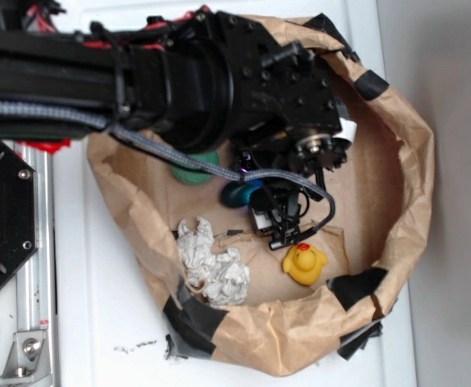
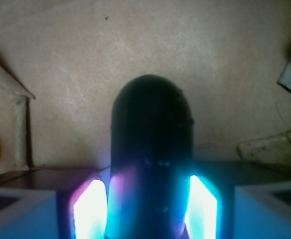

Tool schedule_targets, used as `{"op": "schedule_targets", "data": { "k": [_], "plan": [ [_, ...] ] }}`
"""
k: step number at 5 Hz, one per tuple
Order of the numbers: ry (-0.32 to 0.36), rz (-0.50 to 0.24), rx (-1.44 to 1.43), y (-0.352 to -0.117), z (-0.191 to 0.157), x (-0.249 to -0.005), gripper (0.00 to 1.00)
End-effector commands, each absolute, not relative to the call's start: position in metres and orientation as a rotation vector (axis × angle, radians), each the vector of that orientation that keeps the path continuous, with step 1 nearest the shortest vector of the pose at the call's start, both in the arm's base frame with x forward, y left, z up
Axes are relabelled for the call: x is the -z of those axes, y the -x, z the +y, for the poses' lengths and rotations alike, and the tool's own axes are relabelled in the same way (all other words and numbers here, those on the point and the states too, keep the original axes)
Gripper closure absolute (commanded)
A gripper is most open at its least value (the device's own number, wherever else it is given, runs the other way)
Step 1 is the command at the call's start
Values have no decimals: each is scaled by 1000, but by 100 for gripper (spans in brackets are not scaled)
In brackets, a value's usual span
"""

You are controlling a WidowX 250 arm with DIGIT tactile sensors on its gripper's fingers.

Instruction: Grab the plastic pickle.

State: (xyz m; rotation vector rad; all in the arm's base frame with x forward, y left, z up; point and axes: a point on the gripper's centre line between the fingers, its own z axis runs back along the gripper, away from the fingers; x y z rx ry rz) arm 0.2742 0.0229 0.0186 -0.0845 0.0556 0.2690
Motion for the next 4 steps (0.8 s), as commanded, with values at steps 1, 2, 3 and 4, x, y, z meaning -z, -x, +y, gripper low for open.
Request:
{"op": "schedule_targets", "data": {
  "k": [1,2,3,4],
  "plan": [
    [50,20,-195,-275,27,-36,100],
    [25,-153,-126,-272,39,-86,100],
    [4,-214,-127,-273,42,-136,100],
    [-22,-207,-103,-276,37,-187,100]
  ]
}}
